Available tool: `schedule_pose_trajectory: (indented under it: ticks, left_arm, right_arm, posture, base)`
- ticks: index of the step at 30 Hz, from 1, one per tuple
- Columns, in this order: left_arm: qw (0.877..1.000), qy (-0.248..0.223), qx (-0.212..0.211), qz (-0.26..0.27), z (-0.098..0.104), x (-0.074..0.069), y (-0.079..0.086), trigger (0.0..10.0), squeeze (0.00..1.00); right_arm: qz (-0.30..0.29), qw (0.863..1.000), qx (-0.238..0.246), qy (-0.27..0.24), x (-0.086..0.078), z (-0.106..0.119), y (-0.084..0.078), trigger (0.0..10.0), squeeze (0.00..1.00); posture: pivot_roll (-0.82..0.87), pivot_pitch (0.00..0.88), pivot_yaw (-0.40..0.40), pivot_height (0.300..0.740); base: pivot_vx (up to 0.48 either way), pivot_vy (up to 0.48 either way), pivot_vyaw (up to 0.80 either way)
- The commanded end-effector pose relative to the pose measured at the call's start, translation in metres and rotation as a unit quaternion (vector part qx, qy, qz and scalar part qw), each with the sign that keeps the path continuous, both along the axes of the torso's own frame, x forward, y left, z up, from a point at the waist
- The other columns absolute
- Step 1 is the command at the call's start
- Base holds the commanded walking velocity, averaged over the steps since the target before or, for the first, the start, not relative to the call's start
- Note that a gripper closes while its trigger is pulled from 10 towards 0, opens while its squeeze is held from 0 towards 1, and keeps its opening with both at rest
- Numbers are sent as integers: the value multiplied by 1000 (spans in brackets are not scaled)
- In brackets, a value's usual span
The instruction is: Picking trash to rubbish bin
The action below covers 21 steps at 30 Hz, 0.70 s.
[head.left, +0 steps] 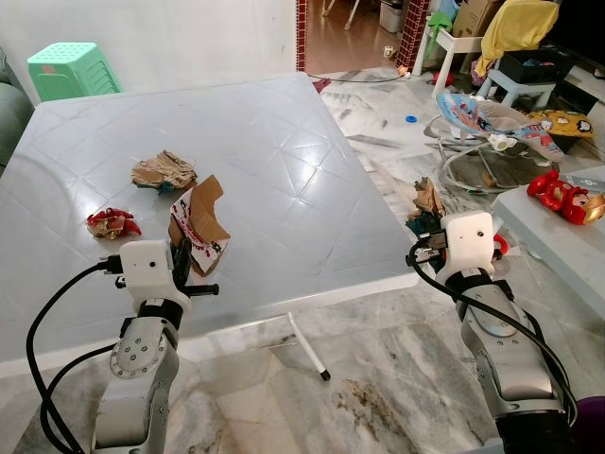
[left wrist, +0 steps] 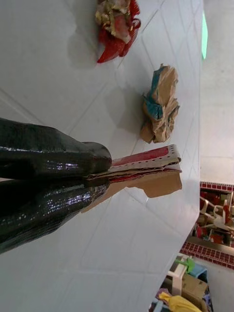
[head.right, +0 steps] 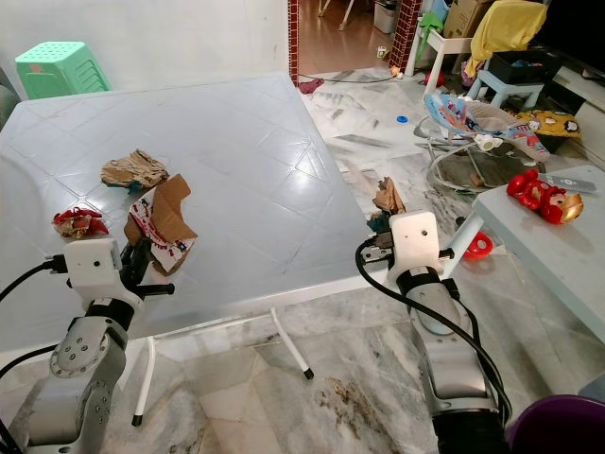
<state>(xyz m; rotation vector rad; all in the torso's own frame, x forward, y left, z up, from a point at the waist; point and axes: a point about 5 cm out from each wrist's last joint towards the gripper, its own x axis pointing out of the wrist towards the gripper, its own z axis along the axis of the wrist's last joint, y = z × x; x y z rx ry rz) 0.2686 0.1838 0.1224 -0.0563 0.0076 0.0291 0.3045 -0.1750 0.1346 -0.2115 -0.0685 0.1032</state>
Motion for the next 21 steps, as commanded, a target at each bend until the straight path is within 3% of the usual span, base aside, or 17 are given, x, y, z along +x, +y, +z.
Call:
schedule_pose_trajectory:
  ticks: [1, 21]
  left_arm:
    - [1000, 2, 1, -2, 1, 0, 0, 0, 0]
    - [1000, 7, -5, -9, 0, 0, -1, 0, 0]
  right_arm:
    - [0, 1000, -1, -19, 1, 8, -1, 0, 0]
    - [6, 1000, 3, -20, 2, 8, 3, 0, 0]
  posture:
    - [-33, 15, -11, 740]
    - [-29, 13, -10, 740]
  base:
    - [0, -270, 0]
    - [0, 363, 0]
